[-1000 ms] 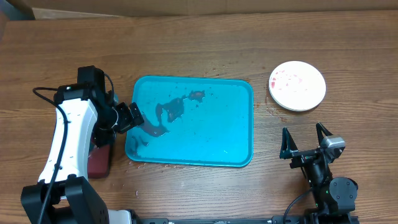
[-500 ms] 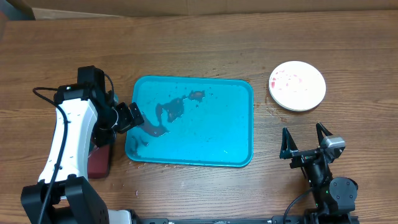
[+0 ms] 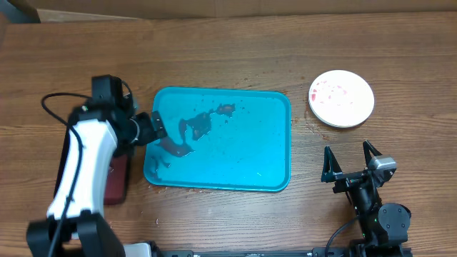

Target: Clean dirty plates on tray and stack at the side

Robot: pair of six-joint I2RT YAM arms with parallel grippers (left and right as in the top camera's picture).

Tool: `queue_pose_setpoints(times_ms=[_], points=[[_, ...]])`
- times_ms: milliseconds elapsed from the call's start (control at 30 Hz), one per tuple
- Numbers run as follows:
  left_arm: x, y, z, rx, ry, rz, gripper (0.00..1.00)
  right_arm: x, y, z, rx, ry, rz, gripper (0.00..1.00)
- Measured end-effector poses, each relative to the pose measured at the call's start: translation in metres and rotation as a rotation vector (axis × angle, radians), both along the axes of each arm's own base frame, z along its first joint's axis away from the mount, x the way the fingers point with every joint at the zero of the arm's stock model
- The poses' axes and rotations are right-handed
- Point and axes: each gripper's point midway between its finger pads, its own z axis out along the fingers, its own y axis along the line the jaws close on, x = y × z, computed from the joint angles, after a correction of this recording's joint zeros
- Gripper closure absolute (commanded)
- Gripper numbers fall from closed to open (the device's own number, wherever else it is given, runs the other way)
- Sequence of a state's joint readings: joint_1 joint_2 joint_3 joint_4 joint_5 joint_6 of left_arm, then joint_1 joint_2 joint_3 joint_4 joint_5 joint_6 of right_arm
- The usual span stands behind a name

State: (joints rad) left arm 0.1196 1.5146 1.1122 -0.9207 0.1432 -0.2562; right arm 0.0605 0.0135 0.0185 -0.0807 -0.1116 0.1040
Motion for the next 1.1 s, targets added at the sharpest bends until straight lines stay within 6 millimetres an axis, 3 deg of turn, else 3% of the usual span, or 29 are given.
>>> queue_pose_setpoints(times_ms=[100, 233, 533, 900, 1100], points=[[0.003, -0.021, 0.008, 0.025, -0.180, -0.120, 0.00, 0.000, 0.000, 0.000, 0.000, -0.001, 0.000, 0.00], [-0.012, -0.041, 0.016, 0.058, -0.388, -0.253, 0.00, 0.000, 0.000, 0.000, 0.000, -0.001, 0.000, 0.00], [-0.057, -0.041, 0.007, 0.134, -0.706, -0.300, 0.00, 0.000, 0.000, 0.000, 0.000, 0.000, 0.000, 0.00], [-0.055, -0.041, 0.055, 0.208, -1.131, -0.278, 0.00, 0.000, 0.000, 0.000, 0.000, 0.000, 0.000, 0.00], [-0.059, -0.041, 0.051, 0.222, -1.207, -0.271, 0.00, 0.000, 0.000, 0.000, 0.000, 0.000, -0.001, 0.00]])
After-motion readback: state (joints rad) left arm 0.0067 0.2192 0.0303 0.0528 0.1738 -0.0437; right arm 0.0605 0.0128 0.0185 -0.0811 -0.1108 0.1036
